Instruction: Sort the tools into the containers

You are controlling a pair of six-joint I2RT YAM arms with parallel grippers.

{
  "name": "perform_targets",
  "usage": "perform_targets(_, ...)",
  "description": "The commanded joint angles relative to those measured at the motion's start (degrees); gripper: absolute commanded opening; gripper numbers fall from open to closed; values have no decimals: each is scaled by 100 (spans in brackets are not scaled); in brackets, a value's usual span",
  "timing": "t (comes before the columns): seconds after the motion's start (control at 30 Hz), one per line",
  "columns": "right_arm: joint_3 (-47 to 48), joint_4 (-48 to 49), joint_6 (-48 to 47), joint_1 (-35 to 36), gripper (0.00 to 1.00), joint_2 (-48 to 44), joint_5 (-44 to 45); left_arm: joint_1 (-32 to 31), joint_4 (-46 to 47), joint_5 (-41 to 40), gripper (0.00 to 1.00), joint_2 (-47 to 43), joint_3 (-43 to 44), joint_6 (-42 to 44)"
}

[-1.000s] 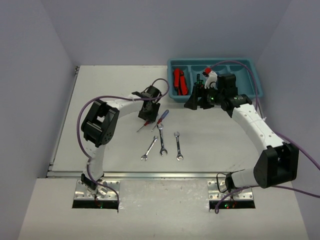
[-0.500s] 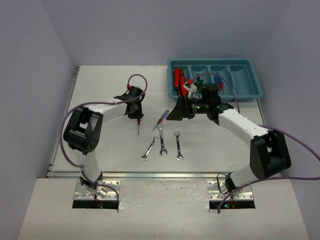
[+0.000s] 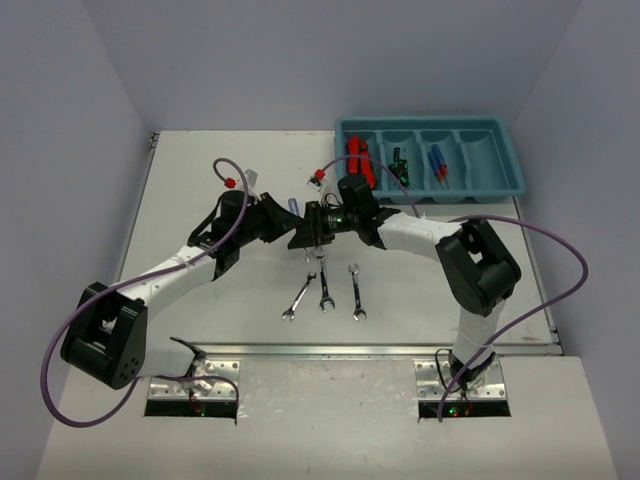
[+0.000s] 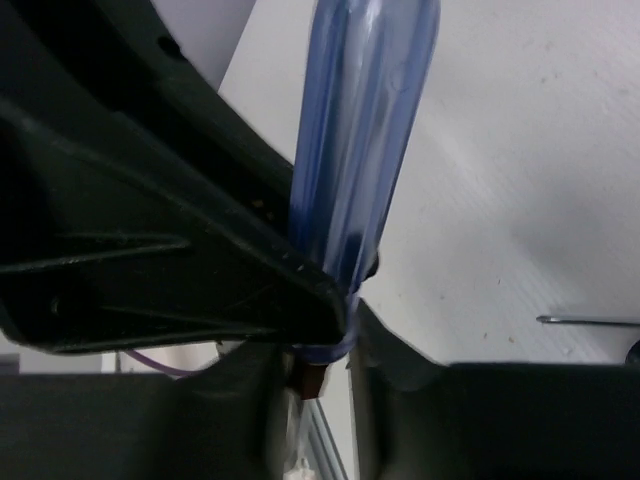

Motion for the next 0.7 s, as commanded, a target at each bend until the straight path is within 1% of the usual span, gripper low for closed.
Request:
perform_targets(0.0,459,788,377,27,0,106,201,-58,629,311,0,-353,-241,-569)
perform_targets(0.03,504,736,368,28,0,132,254,-67,682,328,0,-413,-293,-595)
perform_targets(0.1,530,420,160,28,0,70,527,-61,520,285,24,-478,-225,-451)
perform_targets(0.13,545,216,47,26,0,34,660,-58,354,220,41,-509,-152,-329)
perform_targets(0.17,567,-122,-88,17,0,-19,783,-58,-65,26,74,-535,38,-57)
perform_targets(0.2,595,-441,-273,-4,0,-88,916,-58,-474,-169,99,-557,229,246)
perform_targets(0.23,637,-701,-604,-70,0,-215,1114,-58,-864,-394,100,-568,445,626)
perform_targets(0.3,644,-1318,-977,-237,0,-440,1812,-58,-1823,-1185,100,-628,1092,1068)
perform_targets(0.33,640,-1758,-1174,-394,0,-568,2025,-58,-2378,-1481,100,-677,1290,1279)
perform_targets(0.4,683,-2365,-1464,-1029,0,-862,2447,-51,-3126,-2065,100,-828,1725,1885)
perform_targets(0.47,832,-3120,-1847,-1639,0,-972,2787,-58,-3872,-2279,100,-968,1953,2409)
perform_targets(0.5,1000,-3405,-2042,-1864,0,-939,2972,-58,-4027,-2255,100,-1013,1982,2674)
perform_targets(0.53,1436,-3669,-2374,-2273,0,-859,3192,-58,-4151,-2247,100,-1100,1990,3023)
perform_targets(0.63,2307,-4334,-2875,-2703,0,-485,3857,-58,-4371,-2417,100,-1219,1840,3255)
perform_targets(0.67,2637,-4484,-3052,-2931,0,-305,4086,-58,-4290,-2558,100,-1353,1577,3349)
